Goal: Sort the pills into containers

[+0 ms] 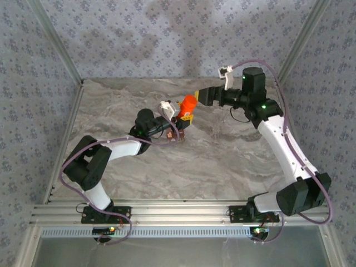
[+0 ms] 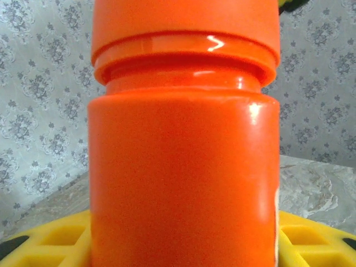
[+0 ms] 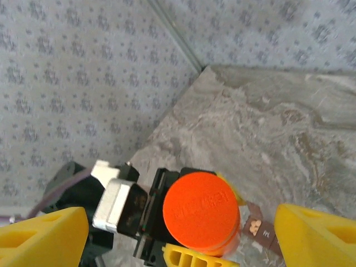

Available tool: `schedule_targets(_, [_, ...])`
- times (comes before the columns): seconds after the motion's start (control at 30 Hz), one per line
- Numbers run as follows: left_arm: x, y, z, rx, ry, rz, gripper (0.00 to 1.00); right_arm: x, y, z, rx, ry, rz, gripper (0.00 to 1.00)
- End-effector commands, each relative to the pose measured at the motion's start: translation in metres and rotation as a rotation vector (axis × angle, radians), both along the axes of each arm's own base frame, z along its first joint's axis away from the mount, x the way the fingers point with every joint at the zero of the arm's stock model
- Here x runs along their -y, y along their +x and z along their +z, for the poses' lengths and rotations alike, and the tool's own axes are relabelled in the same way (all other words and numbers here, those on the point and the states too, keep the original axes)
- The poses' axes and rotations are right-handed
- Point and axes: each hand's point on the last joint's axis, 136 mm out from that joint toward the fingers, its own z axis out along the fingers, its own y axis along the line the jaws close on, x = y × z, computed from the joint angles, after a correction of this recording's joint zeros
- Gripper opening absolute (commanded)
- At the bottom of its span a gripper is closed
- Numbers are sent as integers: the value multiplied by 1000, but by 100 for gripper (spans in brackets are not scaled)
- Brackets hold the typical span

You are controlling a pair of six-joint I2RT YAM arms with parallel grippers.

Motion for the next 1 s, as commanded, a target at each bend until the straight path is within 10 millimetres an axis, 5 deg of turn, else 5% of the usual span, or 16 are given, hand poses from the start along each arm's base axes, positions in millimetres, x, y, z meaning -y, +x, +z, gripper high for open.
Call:
schedule_targets(0.0, [4,-11,41,71,-70,-57,0,-7,-7,-9,3,-26,94,88])
schedule_targets(0.33, [5,-12,40,62,-73,-66,0,-32,-1,-24,-27,-35,148,84])
schedule_targets(0.97, [5,-11,40,55,-78,-66,0,-40,5,-34,-64,-63,146,68])
